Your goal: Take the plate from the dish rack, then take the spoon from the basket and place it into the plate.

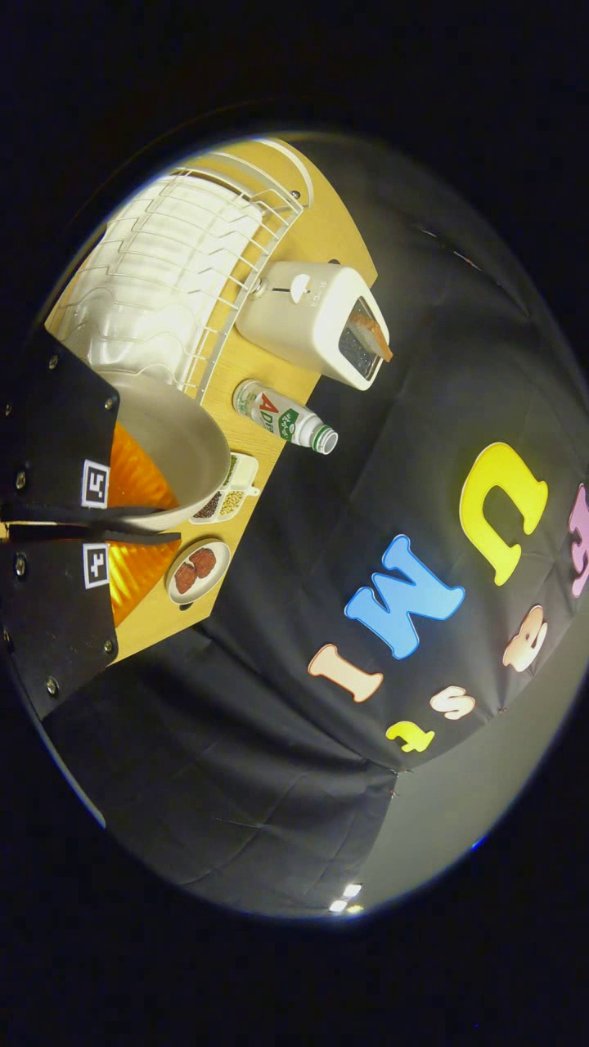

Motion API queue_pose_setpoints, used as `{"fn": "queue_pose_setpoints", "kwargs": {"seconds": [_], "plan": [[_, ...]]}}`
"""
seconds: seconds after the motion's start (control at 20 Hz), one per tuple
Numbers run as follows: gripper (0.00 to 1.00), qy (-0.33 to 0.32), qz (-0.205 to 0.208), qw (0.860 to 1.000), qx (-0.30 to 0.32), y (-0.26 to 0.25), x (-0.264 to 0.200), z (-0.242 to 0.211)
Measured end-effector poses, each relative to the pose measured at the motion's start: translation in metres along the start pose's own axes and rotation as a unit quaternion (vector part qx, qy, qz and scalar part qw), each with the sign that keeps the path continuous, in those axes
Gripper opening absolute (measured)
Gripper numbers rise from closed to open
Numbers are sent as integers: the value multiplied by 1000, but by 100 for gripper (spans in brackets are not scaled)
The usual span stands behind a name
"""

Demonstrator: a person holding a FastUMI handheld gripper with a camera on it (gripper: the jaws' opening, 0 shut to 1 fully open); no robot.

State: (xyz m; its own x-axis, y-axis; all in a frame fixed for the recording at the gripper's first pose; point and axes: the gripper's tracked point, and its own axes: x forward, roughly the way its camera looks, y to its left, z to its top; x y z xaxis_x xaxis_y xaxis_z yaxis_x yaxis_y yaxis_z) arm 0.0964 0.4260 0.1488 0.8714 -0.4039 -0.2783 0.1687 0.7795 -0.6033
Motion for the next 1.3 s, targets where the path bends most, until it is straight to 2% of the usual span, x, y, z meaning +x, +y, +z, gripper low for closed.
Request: {"fn": "queue_pose_setpoints", "kwargs": {"seconds": [0.3,0.65,1.0,1.3], "plan": [[2,-12,-23,1000,6,-31,-9,9],[1,-10,-11,999,43,-48,-34,2],[2,-15,32,996,85,-44,-79,-12],[2,-21,113,988,106,-7,-123,-36]]}}
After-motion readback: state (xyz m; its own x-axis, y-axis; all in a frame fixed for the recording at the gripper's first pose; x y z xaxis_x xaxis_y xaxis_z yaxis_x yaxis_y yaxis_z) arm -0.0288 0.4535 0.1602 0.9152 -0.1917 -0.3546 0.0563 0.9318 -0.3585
